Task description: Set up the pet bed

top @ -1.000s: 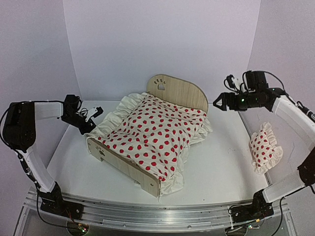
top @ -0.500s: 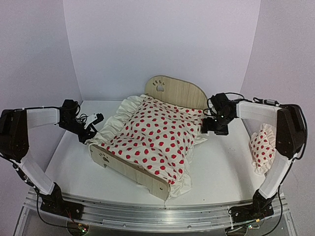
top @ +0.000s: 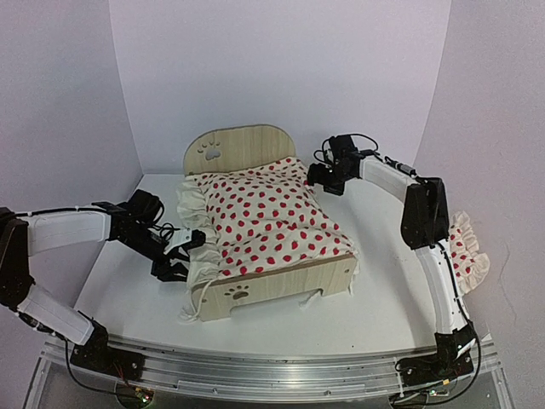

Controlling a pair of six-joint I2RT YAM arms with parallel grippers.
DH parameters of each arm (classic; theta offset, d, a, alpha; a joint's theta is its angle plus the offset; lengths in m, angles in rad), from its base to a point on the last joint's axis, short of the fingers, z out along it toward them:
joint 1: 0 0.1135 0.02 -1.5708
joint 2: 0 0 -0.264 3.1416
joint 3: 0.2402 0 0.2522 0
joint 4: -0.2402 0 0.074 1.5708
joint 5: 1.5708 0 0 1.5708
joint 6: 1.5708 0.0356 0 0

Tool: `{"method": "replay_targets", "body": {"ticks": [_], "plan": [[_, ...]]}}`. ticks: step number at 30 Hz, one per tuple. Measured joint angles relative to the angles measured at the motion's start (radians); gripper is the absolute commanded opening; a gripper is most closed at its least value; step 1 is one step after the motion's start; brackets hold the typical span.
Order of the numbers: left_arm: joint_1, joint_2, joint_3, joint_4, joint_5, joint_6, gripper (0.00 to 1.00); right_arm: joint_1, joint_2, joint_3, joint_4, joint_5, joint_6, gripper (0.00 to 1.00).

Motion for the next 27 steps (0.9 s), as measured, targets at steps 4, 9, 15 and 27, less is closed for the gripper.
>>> {"method": "replay_targets", "body": {"ticks": [4, 9, 15, 27], "plan": [[-0.140, 0.060, 0.045, 0.031, 0.020, -0.070, 0.64, 0.012, -0.002, 0.021, 0.059, 0.001, -0.001, 0.87], [-0.213, 0.095, 0.184, 0.032, 0.075, -0.149, 0.65, 0.000, -0.237, -0.289, 0.068, 0.001, -0.015, 0.87], [-0.039, 0.011, 0.310, 0.025, 0.215, -0.197, 0.77, -0.114, -0.593, -0.556, -0.013, 0.120, -0.076, 0.86], [0.184, 0.356, 0.847, 0.250, -0.228, -0.324, 0.91, -0.072, -0.965, -0.743, -0.276, 0.239, 0.090, 0.78]]}}
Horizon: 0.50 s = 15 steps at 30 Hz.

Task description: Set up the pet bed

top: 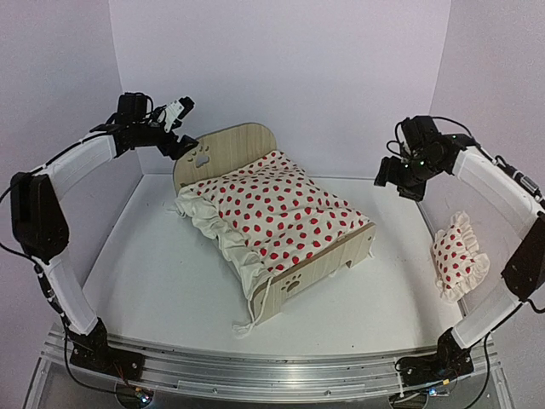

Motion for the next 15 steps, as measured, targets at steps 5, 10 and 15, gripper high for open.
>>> {"method": "replay_targets", "body": {"ticks": [5, 10, 15], "plan": [[0.028, 0.242, 0.219, -0.024, -0.125, 0.011, 0.87, 0.059, 0.005, -0.113, -0.048, -0.054, 0.090, 0.76], [0.035, 0.359, 0.276, -0.064, -0.157, -0.015, 0.65, 0.125, 0.032, -0.154, -0.023, -0.115, 0.146, 0.62], [0.034, 0.346, 0.245, -0.080, -0.164, -0.071, 0.61, 0.136, 0.069, -0.244, 0.044, -0.169, 0.201, 0.57]]}}
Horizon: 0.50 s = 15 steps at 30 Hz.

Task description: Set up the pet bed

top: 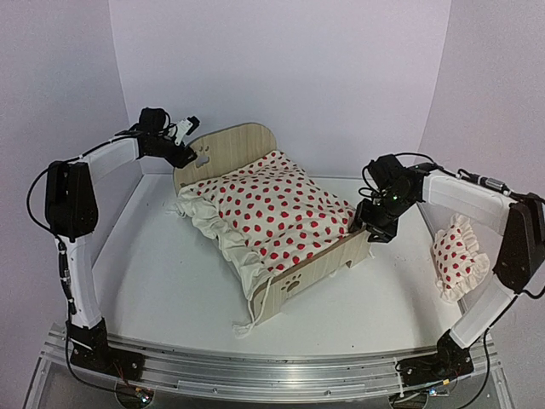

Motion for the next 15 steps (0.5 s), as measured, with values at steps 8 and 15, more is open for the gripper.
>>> {"method": "replay_targets", "body": {"ticks": [8, 15], "plan": [[-0.001, -0.269, -0.305, -0.010, 0.035, -0.109, 0.58, -0.005, 0.135, 0.086, 0.003, 0.017, 0.004, 0.52], [-0.012, -0.504, -0.551, -0.024, 0.193, -0.148, 0.61, -0.065, 0.397, 0.424, -0.113, 0.046, -0.075, 0.53]]}}
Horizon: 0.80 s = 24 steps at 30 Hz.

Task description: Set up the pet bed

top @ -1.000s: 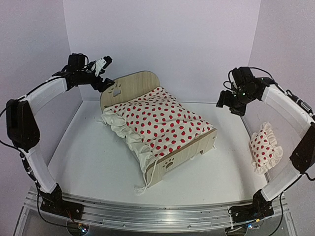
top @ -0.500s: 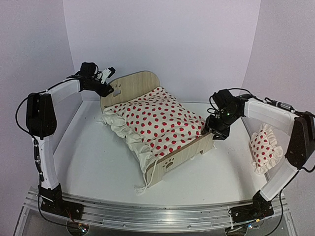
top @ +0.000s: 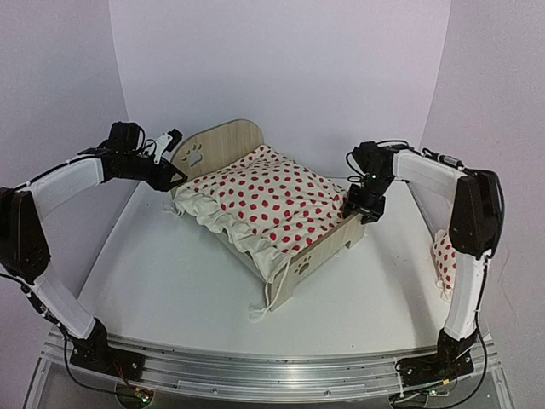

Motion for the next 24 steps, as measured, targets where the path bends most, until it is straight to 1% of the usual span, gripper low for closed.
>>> {"method": "replay_targets", "body": {"ticks": [2, 4, 6, 8, 9, 12, 16, 20, 23, 24], "plan": [[-0.011, -0.051, -0.061, -0.001, 0.038, 0.002, 0.63, -0.019, 0.078, 0.112, -0.087, 0.012, -0.028, 0.53], [-0.020, -0.100, -0.109, 0.001, 0.039, -0.002, 0.66, -0.044, 0.133, 0.205, -0.157, 0.012, -0.040, 0.52], [-0.018, -0.119, -0.109, 0.013, 0.017, -0.002, 0.69, -0.063, 0.151, 0.236, -0.171, 0.016, -0.045, 0.52], [-0.003, -0.118, -0.083, 0.029, -0.021, -0.002, 0.78, -0.078, 0.155, 0.246, -0.167, 0.031, -0.052, 0.53], [0.010, -0.103, -0.050, 0.029, -0.044, -0.003, 0.80, -0.082, 0.155, 0.246, -0.158, 0.048, -0.058, 0.55], [0.050, -0.019, 0.065, 0.056, -0.089, 0.025, 0.83, -0.081, 0.132, 0.213, -0.118, 0.094, -0.077, 0.61], [0.079, 0.147, 0.231, 0.057, -0.091, 0.076, 0.83, -0.069, 0.050, 0.126, -0.031, 0.135, -0.125, 0.67], [0.077, 0.311, 0.359, 0.026, -0.055, 0.103, 0.79, -0.062, -0.058, 0.066, 0.028, 0.134, -0.149, 0.68], [0.074, 0.398, 0.427, 0.006, -0.010, 0.111, 0.77, -0.058, -0.132, 0.023, 0.072, 0.123, -0.148, 0.67], [0.073, 0.414, 0.439, 0.003, 0.003, 0.112, 0.74, -0.056, -0.157, 0.005, 0.085, 0.120, -0.146, 0.67]]}}
